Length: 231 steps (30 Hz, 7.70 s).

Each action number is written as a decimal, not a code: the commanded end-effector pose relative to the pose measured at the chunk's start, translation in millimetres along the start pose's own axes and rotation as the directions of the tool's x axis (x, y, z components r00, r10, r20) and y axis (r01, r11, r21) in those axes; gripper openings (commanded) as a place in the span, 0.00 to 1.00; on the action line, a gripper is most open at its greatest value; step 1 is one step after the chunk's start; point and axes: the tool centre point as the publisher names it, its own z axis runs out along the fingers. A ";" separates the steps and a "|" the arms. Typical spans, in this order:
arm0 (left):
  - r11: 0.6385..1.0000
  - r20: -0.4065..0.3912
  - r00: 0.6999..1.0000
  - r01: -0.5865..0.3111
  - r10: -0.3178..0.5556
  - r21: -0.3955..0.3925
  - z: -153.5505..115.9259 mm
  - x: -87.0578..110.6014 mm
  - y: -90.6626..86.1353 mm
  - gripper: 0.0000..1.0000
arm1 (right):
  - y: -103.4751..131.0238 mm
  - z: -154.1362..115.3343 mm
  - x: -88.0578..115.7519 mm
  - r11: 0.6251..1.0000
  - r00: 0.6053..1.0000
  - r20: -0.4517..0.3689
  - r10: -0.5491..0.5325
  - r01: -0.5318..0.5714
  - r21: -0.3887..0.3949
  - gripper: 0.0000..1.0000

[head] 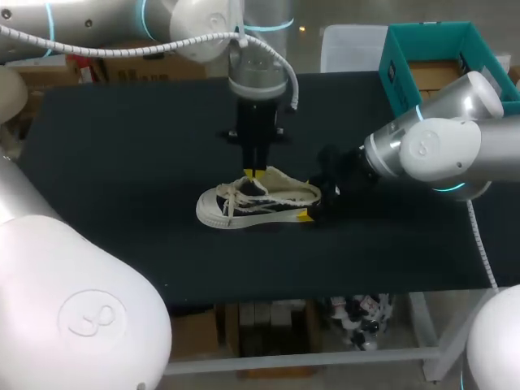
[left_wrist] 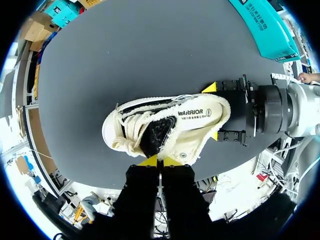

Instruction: Open the shoe tongue, take the insole out of the shoe, put the insole back into the shoe, and pack the shoe into the shoebox

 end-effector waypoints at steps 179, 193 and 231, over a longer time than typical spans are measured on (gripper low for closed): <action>0.163 -0.026 0.165 -0.984 0.986 -0.069 130.8 21.8 -15.3 0.22 | -2.0 4.3 0.7 1.000 1.000 -0.002 -0.001 0.001 -0.003 0.00; 0.149 0.013 0.149 -0.988 0.989 -0.040 150.9 11.6 -20.8 0.21 | -2.0 4.3 0.7 1.000 1.000 -0.002 -0.001 0.001 -0.003 0.00; 0.164 0.266 0.135 -0.982 0.955 -0.089 184.5 3.1 -42.5 0.21 | -2.0 4.3 0.7 1.000 1.000 -0.002 -0.001 0.001 -0.003 0.00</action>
